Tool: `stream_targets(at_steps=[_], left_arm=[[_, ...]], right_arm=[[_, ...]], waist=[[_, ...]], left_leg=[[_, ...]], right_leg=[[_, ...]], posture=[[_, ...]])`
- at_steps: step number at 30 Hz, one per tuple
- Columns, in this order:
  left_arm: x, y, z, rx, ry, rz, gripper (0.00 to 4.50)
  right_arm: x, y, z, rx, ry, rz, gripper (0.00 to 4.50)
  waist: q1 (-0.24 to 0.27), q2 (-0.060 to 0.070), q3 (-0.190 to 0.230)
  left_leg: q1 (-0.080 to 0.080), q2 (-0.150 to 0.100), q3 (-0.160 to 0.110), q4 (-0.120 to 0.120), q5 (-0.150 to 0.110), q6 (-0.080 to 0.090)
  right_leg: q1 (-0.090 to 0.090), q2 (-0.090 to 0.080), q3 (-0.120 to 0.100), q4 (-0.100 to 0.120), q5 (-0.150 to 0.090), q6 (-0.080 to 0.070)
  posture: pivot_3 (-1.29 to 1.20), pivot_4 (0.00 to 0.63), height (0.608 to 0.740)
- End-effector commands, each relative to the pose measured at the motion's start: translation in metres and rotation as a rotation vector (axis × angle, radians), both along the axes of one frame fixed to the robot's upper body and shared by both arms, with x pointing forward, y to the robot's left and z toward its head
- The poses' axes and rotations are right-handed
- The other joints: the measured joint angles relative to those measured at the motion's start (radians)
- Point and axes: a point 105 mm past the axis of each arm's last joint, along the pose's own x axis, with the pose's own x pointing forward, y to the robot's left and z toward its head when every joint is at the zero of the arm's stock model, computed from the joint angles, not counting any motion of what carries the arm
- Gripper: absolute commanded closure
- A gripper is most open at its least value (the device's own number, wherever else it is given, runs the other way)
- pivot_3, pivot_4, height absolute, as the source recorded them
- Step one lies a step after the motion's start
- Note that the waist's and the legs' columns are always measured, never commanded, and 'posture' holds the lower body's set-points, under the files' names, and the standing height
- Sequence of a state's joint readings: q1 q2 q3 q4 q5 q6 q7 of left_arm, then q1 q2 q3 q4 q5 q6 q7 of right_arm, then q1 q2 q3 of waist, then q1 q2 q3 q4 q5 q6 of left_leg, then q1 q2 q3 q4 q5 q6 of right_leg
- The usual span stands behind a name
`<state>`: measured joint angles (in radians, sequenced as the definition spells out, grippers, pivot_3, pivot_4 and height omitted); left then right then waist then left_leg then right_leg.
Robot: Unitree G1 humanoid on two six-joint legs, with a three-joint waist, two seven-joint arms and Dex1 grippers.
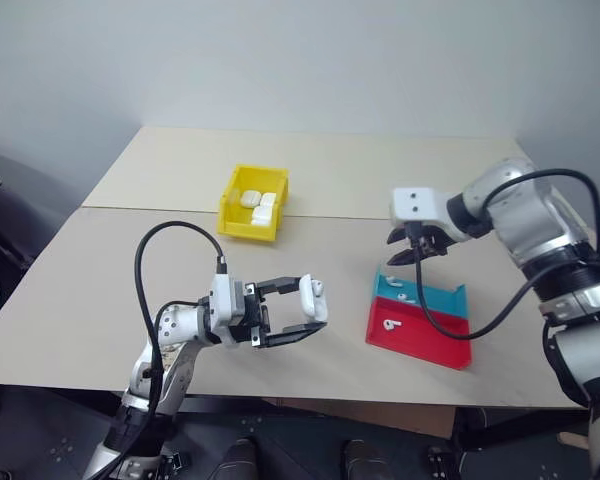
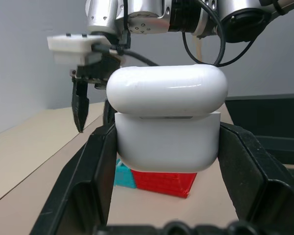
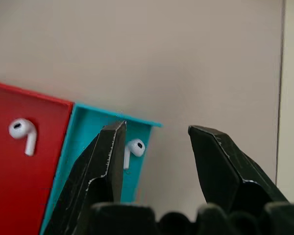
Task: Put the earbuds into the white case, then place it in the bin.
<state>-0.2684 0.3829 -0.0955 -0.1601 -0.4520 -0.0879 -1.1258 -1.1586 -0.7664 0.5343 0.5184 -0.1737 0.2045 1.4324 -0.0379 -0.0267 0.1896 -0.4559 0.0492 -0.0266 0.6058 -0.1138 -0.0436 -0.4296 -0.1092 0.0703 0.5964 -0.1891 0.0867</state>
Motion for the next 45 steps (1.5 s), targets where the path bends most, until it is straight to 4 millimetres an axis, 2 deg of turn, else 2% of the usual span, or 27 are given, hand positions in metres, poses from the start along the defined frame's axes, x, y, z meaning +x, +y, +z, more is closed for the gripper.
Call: stream_targets(at_steps=[1,4,9,19,45], left_arm=[[-0.008,0.000,0.008,-0.013,-0.048,0.016,1.73],[-0.011,0.002,0.006,-0.004,-0.040,0.029,1.73],[-0.012,0.003,0.007,0.000,-0.027,0.043,1.73],[-0.011,0.001,0.005,0.013,-0.016,0.030,1.73],[-0.014,0.003,0.003,0.026,-0.010,0.047,1.73]], right_arm=[[0.004,-0.006,0.000,-0.058,-0.018,-0.002,1.99],[0.006,-0.012,-0.005,-0.081,-0.009,-0.013,1.99],[-0.005,-0.018,-0.014,-0.106,0.030,0.034,1.99],[-0.004,-0.030,-0.028,-0.114,0.060,-0.011,1.99],[0.004,-0.022,-0.041,-0.060,0.151,-0.030,1.99]], waist=[[0.000,0.000,0.000],[0.000,0.000,0.000],[-0.002,0.000,0.000],[-0.005,0.000,0.000],[-0.008,0.000,0.000]], left_leg=[[0.000,0.000,0.000,0.000,0.000,0.000],[-0.001,0.000,0.000,0.000,0.000,0.000],[0.000,0.000,0.000,0.001,0.000,0.000],[0.001,0.000,0.000,0.002,0.000,-0.001],[0.004,0.000,-0.001,0.002,0.002,-0.003]], right_leg=[[0.000,0.000,0.000,0.000,0.000,0.000],[-0.001,0.000,0.000,0.001,0.000,0.000],[-0.001,0.000,0.000,0.003,0.000,0.000],[-0.002,0.000,0.000,0.008,0.000,0.000],[-0.002,0.000,0.001,0.014,-0.001,-0.001]], posture=[[0.00,0.150,0.740],[0.00,0.150,0.740],[0.00,0.150,0.740],[0.00,0.150,0.740],[0.00,0.150,0.740]])
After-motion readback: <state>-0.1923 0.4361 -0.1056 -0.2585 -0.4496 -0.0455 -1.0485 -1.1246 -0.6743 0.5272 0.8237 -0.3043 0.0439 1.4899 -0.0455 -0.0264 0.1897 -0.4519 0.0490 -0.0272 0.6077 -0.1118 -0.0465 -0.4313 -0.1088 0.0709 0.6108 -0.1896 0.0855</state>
